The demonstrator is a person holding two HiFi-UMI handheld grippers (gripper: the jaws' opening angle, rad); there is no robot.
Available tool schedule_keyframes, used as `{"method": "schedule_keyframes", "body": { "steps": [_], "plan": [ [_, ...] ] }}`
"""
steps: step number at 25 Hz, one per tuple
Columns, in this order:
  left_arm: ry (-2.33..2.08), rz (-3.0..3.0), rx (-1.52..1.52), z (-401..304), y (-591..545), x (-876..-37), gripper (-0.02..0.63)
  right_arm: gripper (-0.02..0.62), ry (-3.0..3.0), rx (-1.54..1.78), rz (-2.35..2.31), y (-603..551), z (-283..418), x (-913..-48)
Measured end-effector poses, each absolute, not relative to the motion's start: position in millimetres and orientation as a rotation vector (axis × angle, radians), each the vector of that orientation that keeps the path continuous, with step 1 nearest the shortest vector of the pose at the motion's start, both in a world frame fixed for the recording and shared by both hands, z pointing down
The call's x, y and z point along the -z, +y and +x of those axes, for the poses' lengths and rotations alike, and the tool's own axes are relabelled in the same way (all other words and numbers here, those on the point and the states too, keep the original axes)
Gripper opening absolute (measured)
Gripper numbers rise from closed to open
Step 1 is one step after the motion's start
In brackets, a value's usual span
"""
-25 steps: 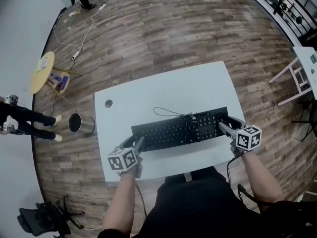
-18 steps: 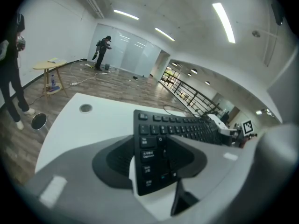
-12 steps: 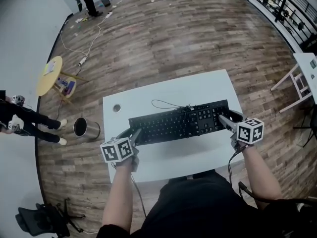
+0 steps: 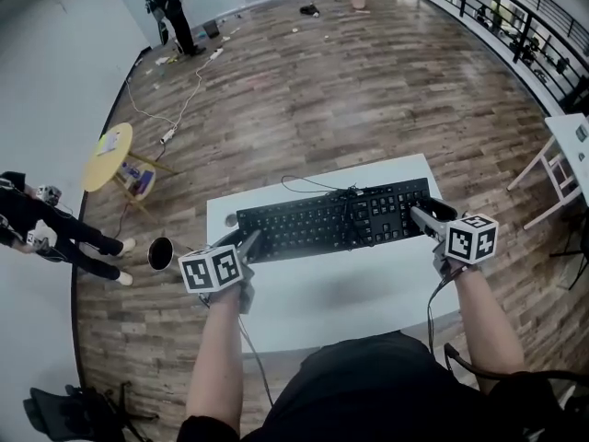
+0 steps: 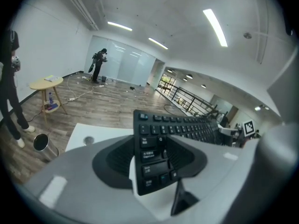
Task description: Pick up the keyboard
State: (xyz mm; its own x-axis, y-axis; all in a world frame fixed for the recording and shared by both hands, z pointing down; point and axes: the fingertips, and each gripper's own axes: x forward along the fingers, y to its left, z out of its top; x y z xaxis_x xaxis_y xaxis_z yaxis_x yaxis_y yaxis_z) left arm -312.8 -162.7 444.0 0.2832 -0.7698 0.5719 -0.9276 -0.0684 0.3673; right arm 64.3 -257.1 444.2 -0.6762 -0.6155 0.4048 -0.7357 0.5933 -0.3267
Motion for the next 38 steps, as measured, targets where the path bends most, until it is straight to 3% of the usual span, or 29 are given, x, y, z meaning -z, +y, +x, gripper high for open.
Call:
{"method": "schedule_keyframes", "body": {
  "steps": [12,38],
  "plan": [
    [-1.605,1.954,-0.276,-328,-180,-384,0.206,0.229,-2.686,-0.576,1.151,-273,49,-389],
    [-1.61,1.96,-0.271,-326,-179,-380,0.206,0.222,-2.726,-0.538,1.167,-271,52,-382]
  ]
}}
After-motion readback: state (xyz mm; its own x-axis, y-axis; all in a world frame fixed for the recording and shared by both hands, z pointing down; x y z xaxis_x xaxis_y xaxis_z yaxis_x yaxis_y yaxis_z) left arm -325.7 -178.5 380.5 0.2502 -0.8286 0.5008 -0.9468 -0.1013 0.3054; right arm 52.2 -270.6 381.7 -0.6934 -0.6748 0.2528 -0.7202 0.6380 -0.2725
